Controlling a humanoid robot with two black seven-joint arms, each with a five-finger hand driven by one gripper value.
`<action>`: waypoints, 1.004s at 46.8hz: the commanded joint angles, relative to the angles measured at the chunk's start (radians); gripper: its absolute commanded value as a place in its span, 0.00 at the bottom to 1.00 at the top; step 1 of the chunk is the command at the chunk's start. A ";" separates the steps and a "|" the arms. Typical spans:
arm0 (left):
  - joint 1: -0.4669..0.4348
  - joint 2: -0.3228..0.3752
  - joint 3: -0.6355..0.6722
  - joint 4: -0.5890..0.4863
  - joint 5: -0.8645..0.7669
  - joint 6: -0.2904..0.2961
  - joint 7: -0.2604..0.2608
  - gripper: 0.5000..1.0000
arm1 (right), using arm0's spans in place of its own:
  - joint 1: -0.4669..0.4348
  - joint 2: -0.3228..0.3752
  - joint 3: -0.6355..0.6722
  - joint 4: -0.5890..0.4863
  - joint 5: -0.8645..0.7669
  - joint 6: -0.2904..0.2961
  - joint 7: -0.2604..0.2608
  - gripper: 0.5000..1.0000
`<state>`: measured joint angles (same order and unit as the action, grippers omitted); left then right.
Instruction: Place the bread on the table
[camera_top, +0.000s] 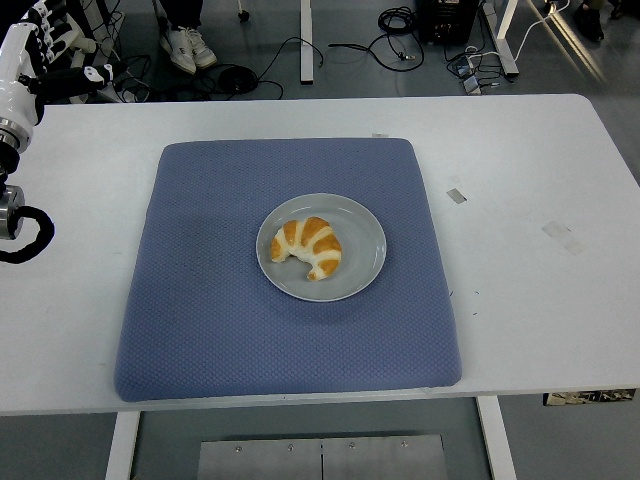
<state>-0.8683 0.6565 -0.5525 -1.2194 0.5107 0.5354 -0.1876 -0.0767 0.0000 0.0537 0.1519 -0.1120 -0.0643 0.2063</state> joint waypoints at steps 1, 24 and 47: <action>-0.001 0.000 0.000 -0.005 -0.001 0.000 0.000 0.97 | 0.000 0.000 0.000 0.000 0.000 0.000 0.001 1.00; 0.000 -0.001 -0.004 -0.005 -0.001 0.000 0.000 0.97 | 0.000 0.000 0.000 0.000 0.000 0.000 -0.001 1.00; -0.009 -0.008 -0.003 -0.003 -0.001 0.000 0.048 0.97 | 0.000 0.000 0.000 0.000 0.000 0.000 -0.001 1.00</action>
<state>-0.8691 0.6504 -0.5584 -1.2232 0.5079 0.5370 -0.1639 -0.0767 0.0000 0.0537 0.1519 -0.1120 -0.0644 0.2056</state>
